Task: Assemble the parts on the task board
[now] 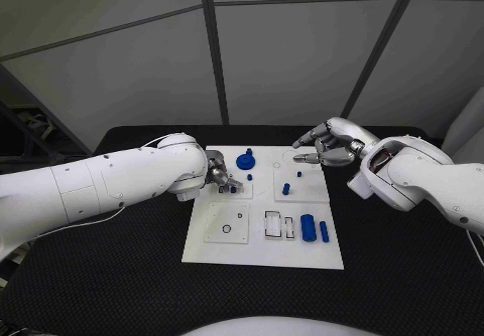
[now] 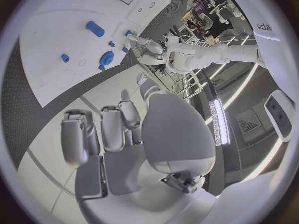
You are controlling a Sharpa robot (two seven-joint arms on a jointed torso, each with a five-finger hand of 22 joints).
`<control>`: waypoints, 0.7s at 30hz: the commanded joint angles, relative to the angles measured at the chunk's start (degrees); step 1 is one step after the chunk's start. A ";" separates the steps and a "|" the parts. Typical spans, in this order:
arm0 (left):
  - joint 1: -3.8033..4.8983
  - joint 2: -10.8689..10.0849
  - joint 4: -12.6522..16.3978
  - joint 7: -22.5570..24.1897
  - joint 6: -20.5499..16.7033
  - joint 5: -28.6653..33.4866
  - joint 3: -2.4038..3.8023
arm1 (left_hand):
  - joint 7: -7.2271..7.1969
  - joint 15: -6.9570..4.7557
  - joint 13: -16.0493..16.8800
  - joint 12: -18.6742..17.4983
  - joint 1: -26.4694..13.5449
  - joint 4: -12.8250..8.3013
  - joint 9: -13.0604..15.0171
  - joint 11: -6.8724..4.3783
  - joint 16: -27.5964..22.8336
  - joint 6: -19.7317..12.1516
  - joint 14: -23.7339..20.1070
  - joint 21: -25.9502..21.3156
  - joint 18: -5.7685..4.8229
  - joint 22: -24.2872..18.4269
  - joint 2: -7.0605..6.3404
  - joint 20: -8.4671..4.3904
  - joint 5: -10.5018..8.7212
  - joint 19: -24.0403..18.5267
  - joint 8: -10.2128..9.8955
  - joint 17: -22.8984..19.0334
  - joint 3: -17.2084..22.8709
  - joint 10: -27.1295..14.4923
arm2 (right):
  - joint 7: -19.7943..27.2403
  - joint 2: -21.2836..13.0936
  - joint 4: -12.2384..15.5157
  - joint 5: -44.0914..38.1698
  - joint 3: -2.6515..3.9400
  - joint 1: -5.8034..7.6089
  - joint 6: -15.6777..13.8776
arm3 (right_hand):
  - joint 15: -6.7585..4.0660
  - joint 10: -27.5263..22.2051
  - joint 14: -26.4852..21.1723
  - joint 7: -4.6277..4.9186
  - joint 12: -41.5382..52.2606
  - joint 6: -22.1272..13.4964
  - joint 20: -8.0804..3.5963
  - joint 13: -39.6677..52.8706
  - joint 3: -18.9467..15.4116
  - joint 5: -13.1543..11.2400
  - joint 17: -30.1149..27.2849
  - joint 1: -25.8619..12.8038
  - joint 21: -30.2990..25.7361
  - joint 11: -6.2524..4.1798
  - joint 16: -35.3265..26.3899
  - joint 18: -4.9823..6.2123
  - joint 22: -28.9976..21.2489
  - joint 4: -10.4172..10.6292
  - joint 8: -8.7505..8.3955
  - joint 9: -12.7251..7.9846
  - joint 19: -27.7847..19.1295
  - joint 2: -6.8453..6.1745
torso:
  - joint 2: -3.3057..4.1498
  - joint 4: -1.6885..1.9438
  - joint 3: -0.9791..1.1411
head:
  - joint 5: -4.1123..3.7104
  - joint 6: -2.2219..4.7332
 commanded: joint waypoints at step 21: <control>2.52 1.34 -9.82 0.07 8.22 -0.18 7.24 | 1.98 1.63 3.41 -6.78 3.14 -0.22 -4.66 1.34 -0.63 -4.40 4.74 -2.22 1.48 -2.26 0.50 1.30 -3.88 -1.52 -6.69 9.33 -4.23 2.12 | 0.36 0.05 -0.74 0.61 0.03 0.12 0.28 | -0.01 -0.44 1.52 -0.01 -0.19 0.21 -0.13 -0.10 -0.10 0.31 -0.15 -0.54 -0.31 -0.14 -0.25 0.39 10.49 0.52 -0.01 0.09 2.92 -0.05 | 0.15 -0.08 0.08 | 0.07 0.60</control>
